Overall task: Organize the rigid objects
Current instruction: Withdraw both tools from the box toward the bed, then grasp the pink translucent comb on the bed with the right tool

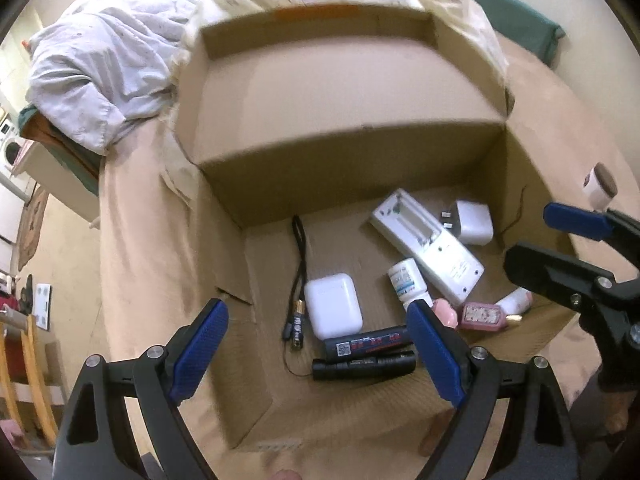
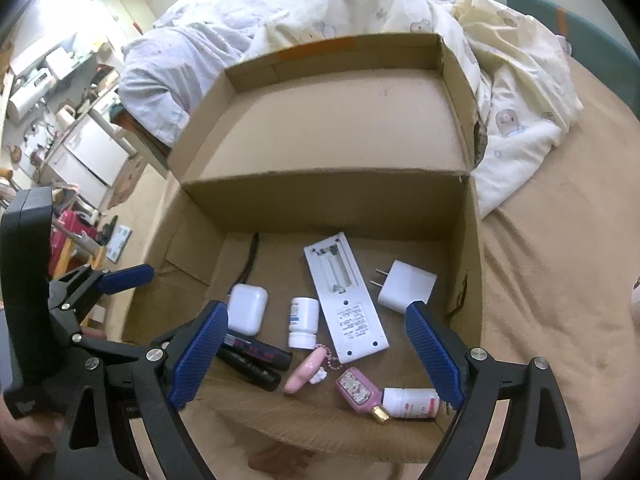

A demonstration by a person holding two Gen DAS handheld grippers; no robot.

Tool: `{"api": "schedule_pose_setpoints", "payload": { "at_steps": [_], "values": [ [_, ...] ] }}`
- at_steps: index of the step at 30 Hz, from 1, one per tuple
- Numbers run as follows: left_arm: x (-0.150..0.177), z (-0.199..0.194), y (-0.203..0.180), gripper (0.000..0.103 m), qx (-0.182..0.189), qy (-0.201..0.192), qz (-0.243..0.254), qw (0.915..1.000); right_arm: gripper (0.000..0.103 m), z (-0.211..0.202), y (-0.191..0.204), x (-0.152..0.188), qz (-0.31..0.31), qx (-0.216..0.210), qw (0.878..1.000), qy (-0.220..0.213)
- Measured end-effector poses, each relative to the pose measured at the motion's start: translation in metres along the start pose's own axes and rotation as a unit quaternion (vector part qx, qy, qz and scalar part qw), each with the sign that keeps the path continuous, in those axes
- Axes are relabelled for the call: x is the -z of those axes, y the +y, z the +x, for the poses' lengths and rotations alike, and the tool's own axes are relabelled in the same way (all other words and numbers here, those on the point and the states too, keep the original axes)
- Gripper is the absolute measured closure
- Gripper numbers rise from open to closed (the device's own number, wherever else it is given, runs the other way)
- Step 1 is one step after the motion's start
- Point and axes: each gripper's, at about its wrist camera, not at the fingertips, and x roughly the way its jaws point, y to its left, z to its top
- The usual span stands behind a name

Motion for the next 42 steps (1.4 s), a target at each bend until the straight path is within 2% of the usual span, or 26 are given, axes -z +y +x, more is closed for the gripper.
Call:
{"api": "schedule_pose_setpoints", "payload": {
  "at_steps": [6,10,15,25,29,38,42],
  "values": [
    [-0.001,-0.030,0.023,0.014,0.006,-0.012,-0.055,0.9984,0.007,-0.026,-0.005,0.002,0.023,-0.014,0.999,-0.028],
    [0.013,-0.040,0.032,0.014,0.002,-0.009,-0.071,0.9974,0.007,-0.034,-0.002,0.012,0.033,-0.034,0.999,-0.025],
    [0.040,-0.044,0.039,0.014,0.008,-0.001,-0.092,0.9958,0.007,-0.044,0.006,0.025,0.022,-0.034,0.999,-0.027],
    [0.069,-0.039,0.048,0.014,-0.003,0.013,-0.108,0.9941,0.007,-0.042,0.019,0.054,0.020,-0.043,0.999,0.000],
    [0.073,-0.037,0.049,0.014,0.001,0.017,-0.111,0.9937,0.007,-0.037,0.013,0.068,0.054,-0.075,0.995,0.025],
    [0.078,-0.030,0.047,0.014,0.011,0.034,-0.112,0.9931,0.007,-0.029,0.011,0.095,0.082,-0.076,0.992,0.055],
    [0.078,-0.031,0.054,0.014,0.015,0.034,-0.131,0.9907,0.007,-0.017,0.011,0.106,0.092,-0.069,0.990,0.083]
  ]
}}
